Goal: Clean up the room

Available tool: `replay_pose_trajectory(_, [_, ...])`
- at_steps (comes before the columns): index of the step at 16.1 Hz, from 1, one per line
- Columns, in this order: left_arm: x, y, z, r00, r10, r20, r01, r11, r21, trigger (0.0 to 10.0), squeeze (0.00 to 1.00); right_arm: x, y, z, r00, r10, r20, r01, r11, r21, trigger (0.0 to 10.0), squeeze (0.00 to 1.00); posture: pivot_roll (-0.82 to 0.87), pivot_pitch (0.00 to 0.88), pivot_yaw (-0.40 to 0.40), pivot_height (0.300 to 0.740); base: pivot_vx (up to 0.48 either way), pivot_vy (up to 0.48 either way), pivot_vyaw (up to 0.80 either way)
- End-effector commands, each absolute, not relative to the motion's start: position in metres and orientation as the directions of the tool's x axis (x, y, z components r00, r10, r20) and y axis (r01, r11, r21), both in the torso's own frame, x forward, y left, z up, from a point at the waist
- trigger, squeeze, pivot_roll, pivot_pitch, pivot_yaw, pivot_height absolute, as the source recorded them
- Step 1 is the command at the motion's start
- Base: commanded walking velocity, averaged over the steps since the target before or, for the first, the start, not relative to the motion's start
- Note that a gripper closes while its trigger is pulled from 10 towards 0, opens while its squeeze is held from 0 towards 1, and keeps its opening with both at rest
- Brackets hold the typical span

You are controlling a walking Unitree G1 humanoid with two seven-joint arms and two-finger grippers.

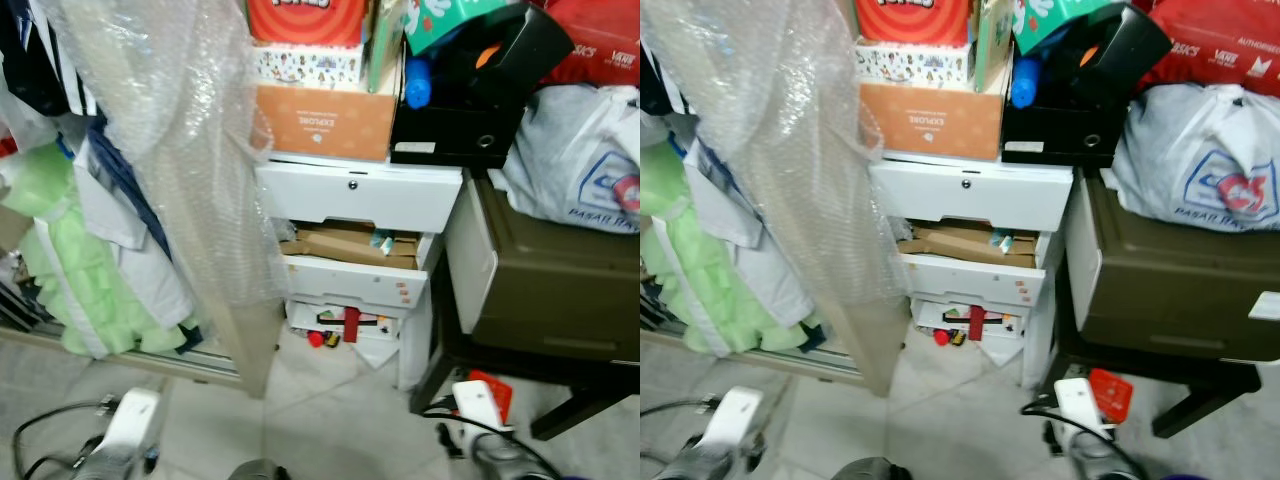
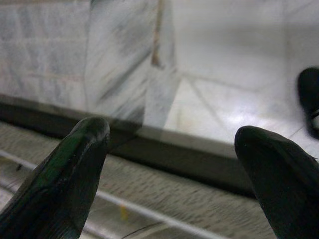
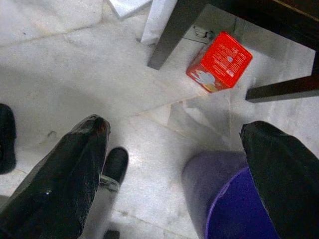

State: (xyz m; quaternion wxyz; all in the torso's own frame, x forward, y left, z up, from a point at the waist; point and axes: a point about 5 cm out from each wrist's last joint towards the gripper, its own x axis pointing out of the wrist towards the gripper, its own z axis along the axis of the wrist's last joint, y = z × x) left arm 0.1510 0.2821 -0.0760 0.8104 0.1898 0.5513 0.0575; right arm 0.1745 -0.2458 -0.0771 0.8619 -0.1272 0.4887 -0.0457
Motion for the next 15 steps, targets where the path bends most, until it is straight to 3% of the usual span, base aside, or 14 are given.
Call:
replay_pose_trajectory(1, [0.150, 0.284, -0.075, 0.392, 0.297, -0.871, 0.119, 0.922, 0.368, 10.0, 0.00, 0.169, -0.252, -0.078, 0.507, -0.206, -0.837, -0.054, 0.962, -0.269, 10.0, 0.00, -0.02, 0.000, 0.051, 0.740, 0.000, 0.330, 0.00])
replay_pose_trajectory(4, [0.152, 0.286, -0.074, 0.394, 0.299, -0.869, 0.123, 0.920, 0.372, 10.0, 0.00, 0.167, -0.252, -0.078, 0.506, -0.205, -0.838, -0.057, 0.961, -0.270, 10.0, 0.00, -0.02, 0.000, 0.055, 0.740, 0.000, 0.351, 0.00])
replay_pose_trajectory(7, [0.168, 0.273, -0.072, 0.419, 0.278, -0.864, 0.149, 0.918, 0.368, 10.0, 0.00, 0.168, -0.234, -0.083, 0.508, -0.183, -0.841, -0.056, 0.968, -0.245, 10.0, 0.00, -0.02, 0.000, 0.059, 0.740, 0.000, 0.355, -0.80])
replay_pose_trajectory(9, [0.174, 0.263, -0.073, 0.437, 0.269, -0.858, 0.184, 0.907, 0.378, 10.0, 0.00, 0.168, -0.227, -0.085, 0.510, -0.176, -0.842, -0.059, 0.969, -0.238, 10.0, 0.00, -0.02, 0.000, 0.060, 0.740, 0.000, 0.000, -0.55])
replay_pose_trajectory(15, [0.187, 0.246, -0.072, 0.470, 0.246, -0.848, 0.173, 0.916, 0.362, 10.0, 0.00, 0.173, -0.221, -0.084, 0.522, -0.178, -0.834, -0.048, 0.970, -0.238, 10.0, 0.00, -0.01, 0.000, 0.067, 0.740, 0.000, 0.000, 0.00])
